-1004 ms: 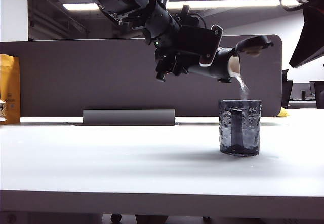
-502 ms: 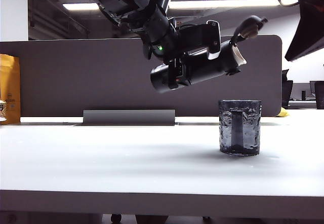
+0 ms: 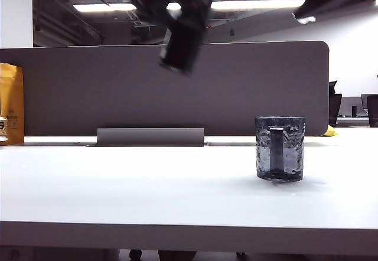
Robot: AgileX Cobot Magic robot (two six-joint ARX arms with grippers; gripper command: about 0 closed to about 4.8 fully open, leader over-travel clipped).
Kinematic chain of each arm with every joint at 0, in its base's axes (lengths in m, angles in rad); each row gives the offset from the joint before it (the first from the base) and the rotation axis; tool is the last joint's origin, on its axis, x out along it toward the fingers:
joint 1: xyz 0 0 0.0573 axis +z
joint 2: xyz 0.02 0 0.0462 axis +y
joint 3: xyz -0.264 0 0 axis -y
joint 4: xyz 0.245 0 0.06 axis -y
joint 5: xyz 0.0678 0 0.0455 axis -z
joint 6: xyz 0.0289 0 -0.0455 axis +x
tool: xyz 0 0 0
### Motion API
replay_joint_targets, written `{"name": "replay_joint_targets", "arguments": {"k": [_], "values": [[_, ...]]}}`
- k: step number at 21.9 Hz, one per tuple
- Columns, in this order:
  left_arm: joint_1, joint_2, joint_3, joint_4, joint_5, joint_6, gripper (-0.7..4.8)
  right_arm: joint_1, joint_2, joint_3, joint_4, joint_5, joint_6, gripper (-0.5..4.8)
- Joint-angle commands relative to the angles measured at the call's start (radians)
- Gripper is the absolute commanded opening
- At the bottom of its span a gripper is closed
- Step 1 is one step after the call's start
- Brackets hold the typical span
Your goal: Pick up the black thermos, pour some water into the cup, then place the black thermos back on the table.
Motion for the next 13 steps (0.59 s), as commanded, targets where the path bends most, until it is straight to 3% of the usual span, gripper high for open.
{"name": "replay_joint_targets", "arguments": {"k": [1, 3, 5, 8, 13], "values": [[0.113, -0.117, -0.171, 0.157, 0.131, -0.082, -0.06, 0.053, 0.03, 0.002, 0.105, -0.025, 0.032, -0.08], [0.194, -0.177, -0.37, 0.365, 0.198, -0.185, -0.06, 0.124, 0.104, 0.003, 0.195, -0.024, 0.084, -0.08], [0.232, -0.19, -0.594, 0.686, 0.204, -0.2, -0.06, 0.206, 0.193, 0.018, 0.242, -0.006, 0.091, -0.08], [0.235, -0.132, -0.808, 0.891, 0.205, -0.21, -0.06, 0.323, 0.354, 0.114, 0.251, 0.027, 0.08, -0.08], [0.235, 0.068, -0.846, 1.207, 0.205, -0.306, -0.06, 0.348, 0.518, 0.23, 0.27, 0.031, 0.08, -0.08]]}}
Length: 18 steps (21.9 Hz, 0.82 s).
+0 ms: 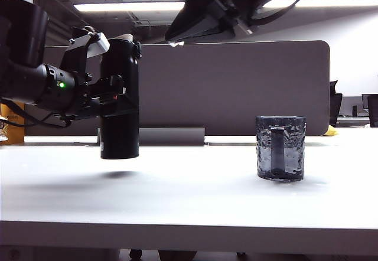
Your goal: Pick up the black thermos, pour some water into the cup, then place the black thermos back on the table.
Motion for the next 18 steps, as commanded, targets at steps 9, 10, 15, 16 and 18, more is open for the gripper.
{"name": "replay_joint_targets", "arguments": {"k": [9, 10, 15, 16, 18], "values": [[0.0, 0.18, 0.011, 0.23, 0.011, 0.003, 0.11, -0.004, 0.049, 0.027, -0.088, 0.023, -0.026, -0.08], [0.0, 0.18, 0.011, 0.23, 0.011, 0.003, 0.79, -0.004, 0.049, 0.027, -0.091, 0.023, -0.029, -0.08], [0.0, 0.18, 0.012, 0.227, 0.01, -0.017, 4.79, -0.004, 0.049, 0.027, -0.1, 0.02, -0.029, -0.08], [0.0, 0.179, 0.012, 0.228, 0.01, -0.031, 4.79, -0.004, 0.048, 0.027, -0.102, 0.02, -0.029, -0.08], [0.0, 0.173, 0.008, 0.227, 0.039, -0.032, 4.79, -0.006, 0.037, 0.027, -0.119, 0.023, -0.029, -0.08]]}}
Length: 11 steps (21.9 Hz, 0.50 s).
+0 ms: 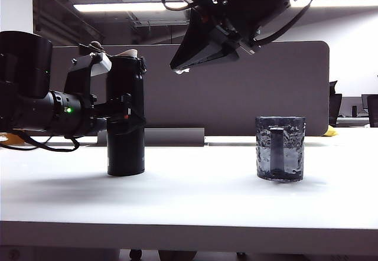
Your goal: Pick up the black thermos, pour some water into the cup, then place the black thermos back on the table.
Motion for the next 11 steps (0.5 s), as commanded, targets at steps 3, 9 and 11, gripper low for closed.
{"name": "replay_joint_targets", "arguments": {"k": [3, 9, 11], "values": [[0.0, -0.058, -0.043, 0.021, 0.083, -0.011, 4.79, -0.022, -0.051, 0.002, -0.068, 0.005, -0.004, -0.08], [0.0, -0.413, -0.341, 0.005, 0.089, -0.108, 3.19, -0.049, -0.275, -0.01, -0.291, 0.104, -0.037, -0.08], [0.0, -0.559, -0.425, -0.018, 0.092, -0.108, 0.01, -0.051, -0.375, -0.05, -0.295, 0.105, -0.037, -0.08]]}}
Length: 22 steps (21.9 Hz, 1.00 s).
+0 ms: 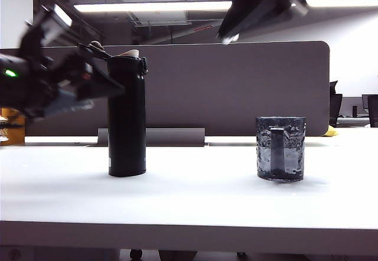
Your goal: Pick up the black thermos, pour some water into the cup, then place the black thermos back on the table.
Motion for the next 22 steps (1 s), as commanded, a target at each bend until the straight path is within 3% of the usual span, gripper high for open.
{"name": "replay_joint_targets", "arguments": {"k": [1, 4, 9, 11, 13, 17, 22], "values": [[-0.002, -0.212, -0.111, -0.034, 0.005, -0.014, -0.1, -0.003, -0.146, -0.059, -0.005, 0.003, -0.006, -0.08], [-0.002, -0.428, -0.162, -0.193, 0.004, -0.051, -0.05, -0.015, -0.298, -0.136, -0.002, 0.012, 0.022, -0.08], [-0.002, -0.738, -0.161, -0.564, 0.001, -0.033, -0.05, -0.016, -0.467, -0.246, -0.002, 0.014, 0.039, -0.08], [-0.002, -0.92, -0.161, -0.78, -0.002, -0.019, -0.05, -0.016, -0.537, -0.323, 0.029, -0.004, 0.095, -0.08], [-0.002, -1.076, -0.161, -0.987, -0.08, 0.006, -0.05, -0.016, -0.594, -0.409, 0.086, -0.004, 0.15, -0.08], [-0.002, -1.294, -0.163, -1.212, -0.216, 0.005, -0.05, -0.016, -0.693, -0.557, 0.253, 0.018, 0.143, -0.08], [-0.002, -1.449, -0.182, -1.344, -0.218, 0.001, -0.05, -0.016, -0.785, -0.686, 0.282, 0.063, 0.137, -0.08]]}}
